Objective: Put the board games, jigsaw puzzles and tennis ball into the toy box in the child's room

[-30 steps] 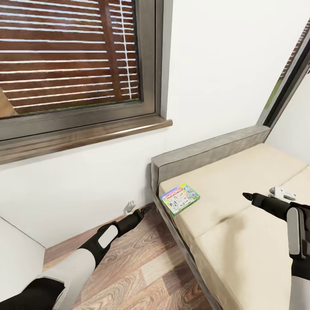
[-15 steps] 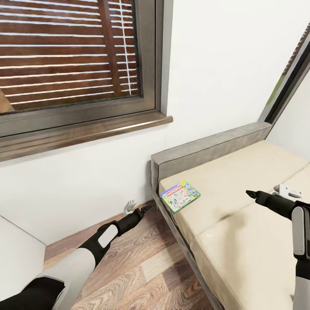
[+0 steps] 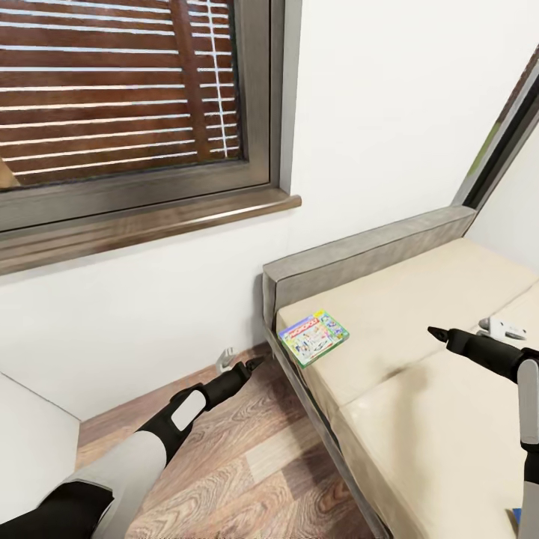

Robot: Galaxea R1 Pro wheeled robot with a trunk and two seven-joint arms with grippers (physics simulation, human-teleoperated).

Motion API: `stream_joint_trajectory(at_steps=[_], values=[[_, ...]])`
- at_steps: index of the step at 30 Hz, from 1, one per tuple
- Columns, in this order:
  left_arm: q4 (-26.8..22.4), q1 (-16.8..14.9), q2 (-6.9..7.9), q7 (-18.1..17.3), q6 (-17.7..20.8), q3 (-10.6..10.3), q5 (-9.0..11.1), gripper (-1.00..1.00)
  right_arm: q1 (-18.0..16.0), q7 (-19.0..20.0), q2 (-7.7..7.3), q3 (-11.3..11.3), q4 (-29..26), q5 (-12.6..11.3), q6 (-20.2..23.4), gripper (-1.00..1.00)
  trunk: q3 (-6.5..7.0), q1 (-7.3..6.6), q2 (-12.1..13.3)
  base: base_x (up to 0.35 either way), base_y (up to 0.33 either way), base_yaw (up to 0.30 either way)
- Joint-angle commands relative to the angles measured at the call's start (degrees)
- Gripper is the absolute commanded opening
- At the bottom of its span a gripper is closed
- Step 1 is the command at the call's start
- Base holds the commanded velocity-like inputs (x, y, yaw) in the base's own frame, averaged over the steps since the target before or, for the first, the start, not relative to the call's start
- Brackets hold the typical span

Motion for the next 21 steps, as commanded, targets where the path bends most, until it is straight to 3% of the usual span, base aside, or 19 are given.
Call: stream_joint_trajectory(at_steps=[1, 21], values=[[0.01, -0.04, 0.02, -0.04, 0.34, -0.19, 0.56, 1.0, -0.04, -0.18, -0.01, -0.07, -0.03, -0.5, 0.32, 1.0, -0.14, -0.01, -0.02, 0.0, 0.0, 0.0], [0.0, -1.87, 0.0, -0.07, 0.7, -0.14, 0.56, 1.0, -0.03, 1.7, -0.27, -0.55, -0.07, -0.52, 0.25, 1.0, -1.22, -0.01, -0.02, 0.0, 0.0, 0.0]])
